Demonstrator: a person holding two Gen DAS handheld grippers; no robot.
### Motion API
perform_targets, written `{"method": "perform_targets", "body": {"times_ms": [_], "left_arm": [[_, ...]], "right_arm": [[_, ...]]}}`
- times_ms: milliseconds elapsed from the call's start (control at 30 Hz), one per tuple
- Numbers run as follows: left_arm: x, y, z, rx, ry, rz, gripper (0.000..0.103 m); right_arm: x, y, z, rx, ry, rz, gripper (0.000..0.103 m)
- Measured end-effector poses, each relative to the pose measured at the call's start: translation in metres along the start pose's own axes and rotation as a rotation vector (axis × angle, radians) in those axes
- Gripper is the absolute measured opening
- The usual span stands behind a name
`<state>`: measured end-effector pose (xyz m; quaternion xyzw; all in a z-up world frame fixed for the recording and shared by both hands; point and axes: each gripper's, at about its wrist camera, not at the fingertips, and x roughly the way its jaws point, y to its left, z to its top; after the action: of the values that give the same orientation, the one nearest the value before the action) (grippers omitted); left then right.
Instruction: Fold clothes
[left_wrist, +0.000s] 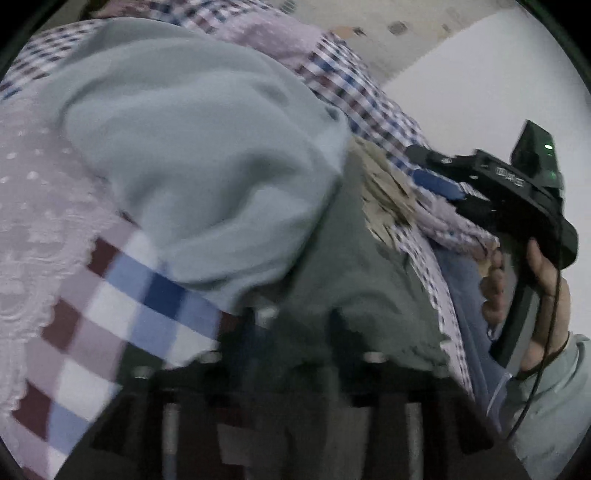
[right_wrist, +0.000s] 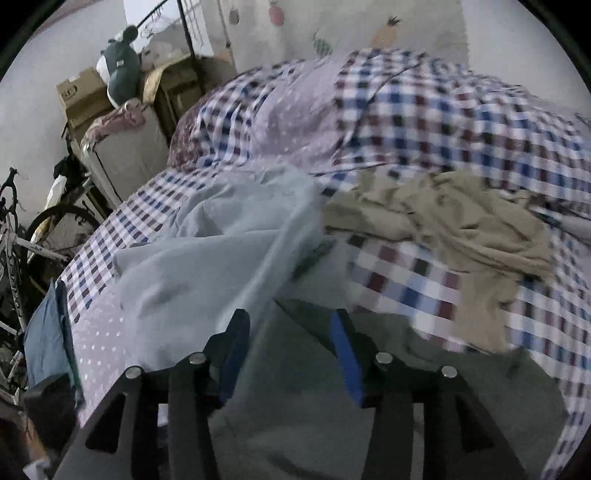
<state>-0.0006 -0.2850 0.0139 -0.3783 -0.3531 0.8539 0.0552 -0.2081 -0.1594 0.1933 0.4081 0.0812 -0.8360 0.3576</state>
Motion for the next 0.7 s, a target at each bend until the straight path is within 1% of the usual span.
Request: {"method": "perform_targets", "body": {"times_ms": [100, 133, 167, 200, 233, 333, 400, 467, 533, 633, 700], "left_arm": [[0.006, -0.008, -0.005, 0.040, 0.012, 0.007, 0.056], [0.008, -0.007, -0.005, 0.033, 0.013, 0.013, 0.052], [0.006, -0.003, -0.005, 0.020, 0.016, 0.018, 0.030], [0.007, 0.001, -0.006, 0.000, 0.020, 0.032, 0.018], [0.009, 0.005, -0.006, -0.026, 0.021, 0.046, 0.007], [0.011, 0.008, -0.004, -0.089, -0.016, 0.010, 0.007], [0.011, 0.007, -0.003, -0.104, -0.036, 0.000, 0.006], [0.010, 0.006, -0.003, -0.114, -0.054, -0.006, 0.006], [0.010, 0.006, -0.004, -0.122, -0.060, -0.005, 0.006], [0.013, 0.011, -0.004, -0.151, -0.058, -0.013, 0.006], [0.014, 0.014, -0.004, -0.156, -0.054, -0.004, 0.006]], "right_arm": [[-0.049, -0.027, -0.019, 0.015, -0.054, -0.033, 0.051], [-0.070, -0.037, -0.029, 0.010, -0.075, -0.067, 0.054], [-0.091, -0.048, -0.039, 0.004, -0.096, -0.102, 0.058], [-0.110, -0.059, -0.050, -0.002, -0.109, -0.138, 0.062], [-0.123, -0.071, -0.065, -0.006, -0.104, -0.178, 0.063], [-0.160, -0.104, -0.110, -0.021, -0.078, -0.303, 0.063], [-0.166, -0.123, -0.142, -0.040, -0.002, -0.394, 0.063], [-0.161, -0.136, -0.165, -0.091, 0.062, -0.443, 0.063], [-0.148, -0.144, -0.177, -0.149, 0.111, -0.465, 0.062], [-0.126, -0.154, -0.189, -0.237, 0.178, -0.482, 0.057], [-0.111, -0.160, -0.197, -0.297, 0.222, -0.493, 0.054]]}}
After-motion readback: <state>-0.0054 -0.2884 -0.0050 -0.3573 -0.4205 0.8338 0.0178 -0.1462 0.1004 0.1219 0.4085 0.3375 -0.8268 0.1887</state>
